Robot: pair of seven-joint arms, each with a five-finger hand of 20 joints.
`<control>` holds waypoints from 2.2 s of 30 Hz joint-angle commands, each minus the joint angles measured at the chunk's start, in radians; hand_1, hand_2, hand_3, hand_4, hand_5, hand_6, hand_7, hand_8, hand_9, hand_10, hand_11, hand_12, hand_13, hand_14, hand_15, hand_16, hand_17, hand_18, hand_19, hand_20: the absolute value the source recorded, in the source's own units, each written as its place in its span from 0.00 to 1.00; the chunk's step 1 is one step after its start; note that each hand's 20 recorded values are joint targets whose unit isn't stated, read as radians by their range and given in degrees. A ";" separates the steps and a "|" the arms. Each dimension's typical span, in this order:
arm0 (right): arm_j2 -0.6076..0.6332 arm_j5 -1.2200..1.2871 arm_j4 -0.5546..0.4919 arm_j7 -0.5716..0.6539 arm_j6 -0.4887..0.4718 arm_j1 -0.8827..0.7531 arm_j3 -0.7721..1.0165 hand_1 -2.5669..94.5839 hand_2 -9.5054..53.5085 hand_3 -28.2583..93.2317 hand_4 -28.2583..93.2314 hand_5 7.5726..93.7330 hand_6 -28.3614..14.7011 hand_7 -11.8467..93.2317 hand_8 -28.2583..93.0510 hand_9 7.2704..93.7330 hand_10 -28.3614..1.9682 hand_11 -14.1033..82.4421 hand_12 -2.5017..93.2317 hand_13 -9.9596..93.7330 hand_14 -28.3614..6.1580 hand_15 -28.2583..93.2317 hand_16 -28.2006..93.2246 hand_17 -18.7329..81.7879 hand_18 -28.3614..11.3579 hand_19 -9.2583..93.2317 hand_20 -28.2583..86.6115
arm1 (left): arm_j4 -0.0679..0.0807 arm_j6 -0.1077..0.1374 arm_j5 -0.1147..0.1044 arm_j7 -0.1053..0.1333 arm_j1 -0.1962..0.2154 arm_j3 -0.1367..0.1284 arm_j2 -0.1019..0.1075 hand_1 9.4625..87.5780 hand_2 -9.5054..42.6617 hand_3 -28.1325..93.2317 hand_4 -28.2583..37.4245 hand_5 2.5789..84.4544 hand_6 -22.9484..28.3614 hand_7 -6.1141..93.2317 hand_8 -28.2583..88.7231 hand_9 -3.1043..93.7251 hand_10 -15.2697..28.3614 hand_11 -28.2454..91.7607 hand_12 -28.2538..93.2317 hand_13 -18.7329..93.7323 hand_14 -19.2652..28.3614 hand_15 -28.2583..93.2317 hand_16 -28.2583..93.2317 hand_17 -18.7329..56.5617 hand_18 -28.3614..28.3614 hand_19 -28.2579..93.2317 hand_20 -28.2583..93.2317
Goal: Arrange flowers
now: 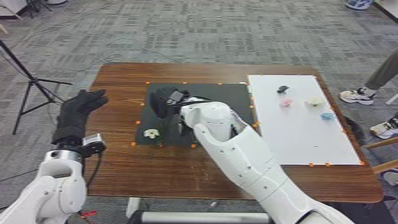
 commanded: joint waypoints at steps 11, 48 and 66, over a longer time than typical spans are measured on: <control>-0.013 -0.035 -0.001 -0.025 -0.047 0.007 0.020 0.59 0.00 0.76 0.06 0.64 0.73 0.48 0.24 0.81 0.70 0.24 0.37 0.75 0.57 0.75 0.54 0.53 0.19 0.86 0.75 | 0.006 -0.004 0.004 0.013 0.001 0.001 -0.014 0.10 0.37 0.80 0.00 0.61 0.52 0.22 0.17 0.59 0.68 0.41 0.32 0.50 0.75 0.38 0.21 0.30 0.66 0.26 0.35; 0.150 0.152 -0.132 0.022 -0.076 0.116 -0.049 0.43 0.00 0.84 0.05 0.49 0.67 0.38 0.12 0.57 0.49 0.26 0.19 0.69 0.49 0.76 0.50 0.49 0.16 0.84 0.74 | 0.031 -0.017 -0.027 0.039 0.046 -0.039 -0.020 0.07 0.15 0.82 0.00 0.48 0.50 0.18 0.18 0.40 0.61 0.34 0.32 0.35 0.64 0.26 0.26 0.15 0.61 0.22 0.31; 0.632 0.351 -0.546 0.042 0.325 -0.127 0.242 0.25 0.00 0.79 0.01 0.43 0.62 0.31 0.15 0.48 0.43 0.22 0.20 0.60 0.39 0.52 0.44 0.41 0.18 0.64 0.63 | -0.018 0.003 0.052 -0.030 0.087 -0.066 -0.038 0.12 0.20 0.80 0.00 0.54 0.52 0.21 0.17 0.50 0.67 0.38 0.31 0.46 0.74 0.33 0.24 0.30 0.68 0.27 0.35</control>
